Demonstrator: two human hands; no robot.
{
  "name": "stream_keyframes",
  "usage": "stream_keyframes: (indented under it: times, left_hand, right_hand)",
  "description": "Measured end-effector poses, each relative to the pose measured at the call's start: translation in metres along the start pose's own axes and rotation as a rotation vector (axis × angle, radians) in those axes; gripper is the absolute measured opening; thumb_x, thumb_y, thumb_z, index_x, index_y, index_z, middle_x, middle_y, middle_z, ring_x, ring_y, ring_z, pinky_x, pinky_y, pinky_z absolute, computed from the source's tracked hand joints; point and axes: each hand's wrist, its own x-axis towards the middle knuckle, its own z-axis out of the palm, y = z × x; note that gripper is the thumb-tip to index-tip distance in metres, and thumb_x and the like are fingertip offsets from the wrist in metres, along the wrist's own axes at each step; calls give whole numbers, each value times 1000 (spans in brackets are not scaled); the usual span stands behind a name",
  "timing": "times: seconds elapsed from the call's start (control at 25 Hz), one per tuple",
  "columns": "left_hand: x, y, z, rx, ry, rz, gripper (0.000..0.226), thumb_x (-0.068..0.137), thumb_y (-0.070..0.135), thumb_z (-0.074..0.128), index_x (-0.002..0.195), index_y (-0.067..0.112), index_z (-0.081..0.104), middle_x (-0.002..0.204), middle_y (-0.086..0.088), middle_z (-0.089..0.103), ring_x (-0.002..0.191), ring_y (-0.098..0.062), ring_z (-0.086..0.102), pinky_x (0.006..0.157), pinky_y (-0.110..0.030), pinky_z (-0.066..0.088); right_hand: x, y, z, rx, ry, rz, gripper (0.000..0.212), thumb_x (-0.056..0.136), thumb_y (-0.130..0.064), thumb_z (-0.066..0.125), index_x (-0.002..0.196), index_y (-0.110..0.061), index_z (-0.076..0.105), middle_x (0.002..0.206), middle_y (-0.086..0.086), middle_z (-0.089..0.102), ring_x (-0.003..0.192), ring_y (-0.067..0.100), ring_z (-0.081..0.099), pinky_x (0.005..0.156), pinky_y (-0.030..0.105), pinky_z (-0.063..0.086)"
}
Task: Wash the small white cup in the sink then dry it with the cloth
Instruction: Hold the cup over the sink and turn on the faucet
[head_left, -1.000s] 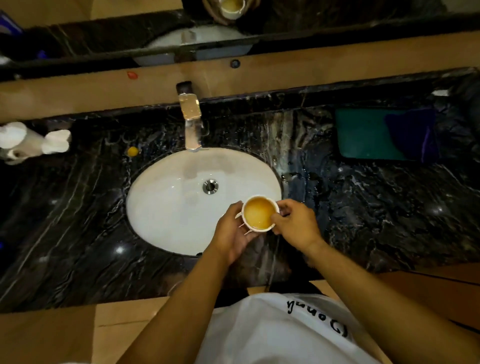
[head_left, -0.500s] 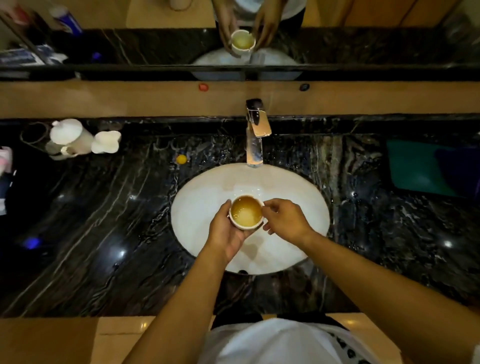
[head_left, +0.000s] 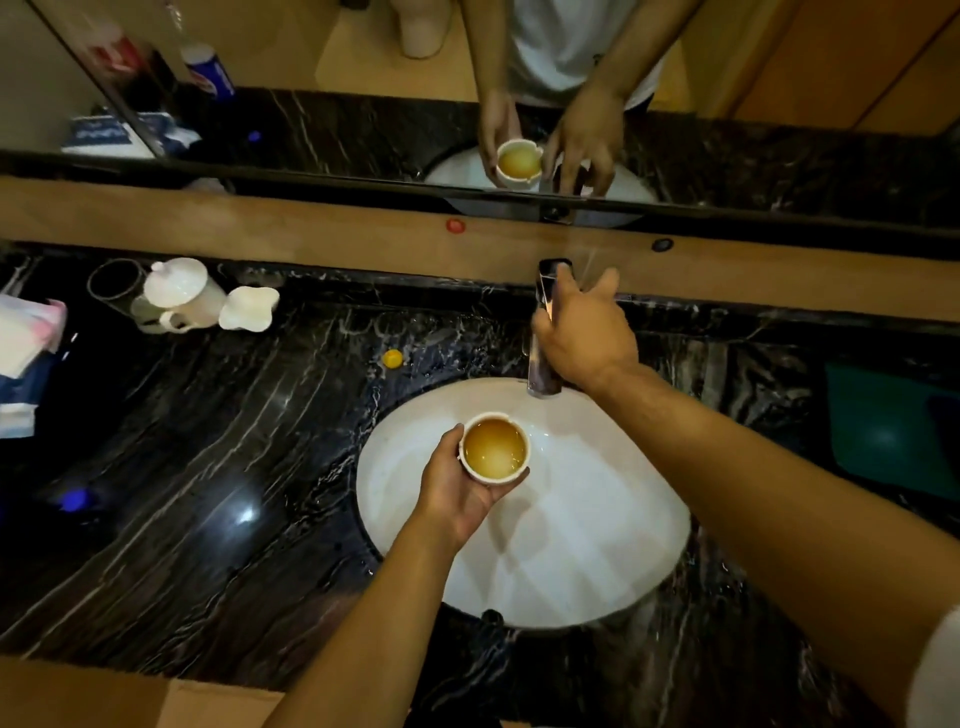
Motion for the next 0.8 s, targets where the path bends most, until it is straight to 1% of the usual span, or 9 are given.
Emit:
stream_keyframes:
  times: [0.04,0.12,0.24,0.32,0.4,0.48,0.56,0.68,0.8]
  left_hand:
    - [4,0,3,-4,5,-8,52,102,37,46,142,3,52,138,-29,60,126,-47,58,106,-65,44]
    - [12,0,10,-16,8,-14,54,102,37,46,143,2,51,141,-30,57,130,-50,53,109,-68,38]
    - [19,0,20,-6,12,-16,54,102,37,46,143,2,50,141,-29,57,132,-50,51,109,-69,37]
    - [23,-1,24,8,9,-10,54,102,37,48,143,3,50,140,-29,58,131,-49,53,107,-68,40]
    - [26,-2,29,19,2,1,53,101,36,48,143,4,50,140,-29,58,129,-46,55,102,-66,46]
    - [28,-3,33,23,-4,0,52,101,37,48,142,5,51,139,-28,59,124,-45,58,96,-63,51]
    - [29,-3,39,30,-4,-16,48,101,37,48,137,7,55,134,-27,63,118,-44,61,92,-61,53]
    - [32,-7,47,33,-10,-22,40,101,37,48,128,9,59,118,-23,71,109,-40,66,97,-61,52]
    - [34,-9,54,42,-22,-27,42,102,37,45,130,9,60,118,-21,72,107,-37,68,101,-62,49]
  right_hand:
    - [4,0,1,-23,-17,2,67,100,-41,50,158,-20,24,143,24,32,87,40,64,65,37,46]
    - [8,-1,5,-67,-50,0,69,101,-38,47,160,-18,17,142,27,39,98,43,64,67,40,46]
    - [12,-3,2,-89,-88,-10,72,102,-36,45,163,-18,9,139,28,48,109,44,61,72,43,44]
    - [14,-2,-1,-79,-106,-26,72,102,-33,45,162,-17,9,136,28,51,108,43,61,73,43,43]
    - [18,-2,-6,-74,-135,-37,71,101,-31,44,162,-15,11,130,29,54,104,43,60,71,42,42]
    - [21,-4,-11,-84,-165,-44,72,101,-29,43,163,-12,9,128,30,56,105,42,59,71,42,43]
    - [23,-6,-13,-84,-183,-39,72,102,-29,42,163,-11,8,128,29,57,106,41,60,72,42,44]
    - [24,-7,-15,-76,-204,-35,72,102,-28,44,163,-11,8,130,28,57,109,40,60,74,43,46]
    - [26,-8,-19,-74,-219,-39,72,101,-26,45,162,-10,9,130,27,58,109,40,60,74,43,47]
